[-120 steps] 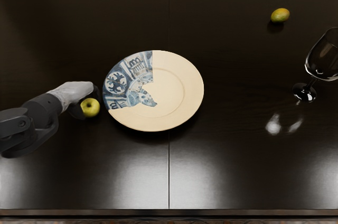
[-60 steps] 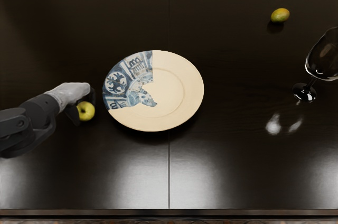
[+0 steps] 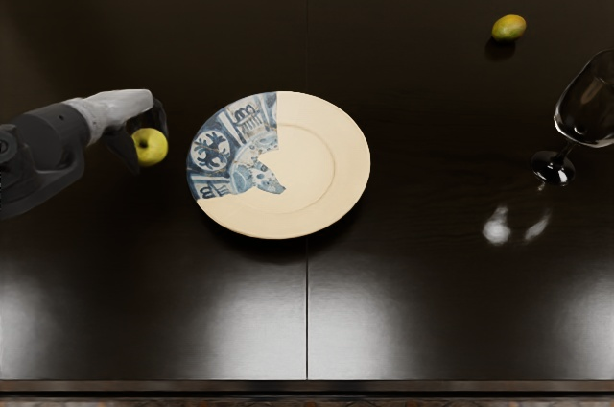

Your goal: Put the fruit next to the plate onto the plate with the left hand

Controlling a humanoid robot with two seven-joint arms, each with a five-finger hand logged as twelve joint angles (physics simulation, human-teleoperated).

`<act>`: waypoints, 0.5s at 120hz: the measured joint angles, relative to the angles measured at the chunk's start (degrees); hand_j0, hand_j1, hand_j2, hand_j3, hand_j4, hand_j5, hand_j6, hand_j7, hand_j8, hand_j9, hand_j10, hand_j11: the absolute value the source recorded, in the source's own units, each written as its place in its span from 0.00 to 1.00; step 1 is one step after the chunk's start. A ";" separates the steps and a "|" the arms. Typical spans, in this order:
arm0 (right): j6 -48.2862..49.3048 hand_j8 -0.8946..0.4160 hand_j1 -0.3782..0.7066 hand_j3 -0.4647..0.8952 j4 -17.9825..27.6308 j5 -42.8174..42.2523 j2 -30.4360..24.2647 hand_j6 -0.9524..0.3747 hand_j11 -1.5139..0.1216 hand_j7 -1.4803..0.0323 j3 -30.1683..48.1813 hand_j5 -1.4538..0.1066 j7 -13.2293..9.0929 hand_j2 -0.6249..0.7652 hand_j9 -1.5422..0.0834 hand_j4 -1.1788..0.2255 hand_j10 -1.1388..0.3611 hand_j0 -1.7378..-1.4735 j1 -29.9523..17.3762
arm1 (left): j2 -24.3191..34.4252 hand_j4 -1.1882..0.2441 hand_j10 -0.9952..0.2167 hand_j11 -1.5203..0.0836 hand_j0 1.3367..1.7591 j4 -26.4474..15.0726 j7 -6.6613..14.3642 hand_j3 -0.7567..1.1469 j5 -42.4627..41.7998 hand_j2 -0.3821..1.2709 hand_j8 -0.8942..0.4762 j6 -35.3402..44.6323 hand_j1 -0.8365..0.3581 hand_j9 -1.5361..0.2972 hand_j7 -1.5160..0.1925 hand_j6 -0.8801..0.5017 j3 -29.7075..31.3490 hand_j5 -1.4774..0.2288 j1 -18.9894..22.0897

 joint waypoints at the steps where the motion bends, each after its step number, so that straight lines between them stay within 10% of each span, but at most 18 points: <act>1: 0.00 0.68 0.03 0.34 0.00 0.00 0.00 0.72 0.93 0.98 0.00 0.93 0.00 0.45 0.95 0.84 0.76 0.30 0.00 | -0.03 0.43 0.26 0.38 0.75 0.00 0.00 0.40 -0.08 0.47 0.23 -0.03 0.47 0.34 0.36 0.30 -0.01 0.31 -0.12; 60: -0.01 0.68 0.03 0.34 -0.03 0.00 0.00 0.72 0.93 0.98 0.00 0.93 0.00 0.45 0.95 0.84 0.76 0.30 0.00 | -10.60 0.39 0.27 0.39 0.75 0.98 -0.02 0.40 -1.06 0.42 0.20 -0.40 0.52 0.35 0.37 0.27 -4.83 0.33 -0.32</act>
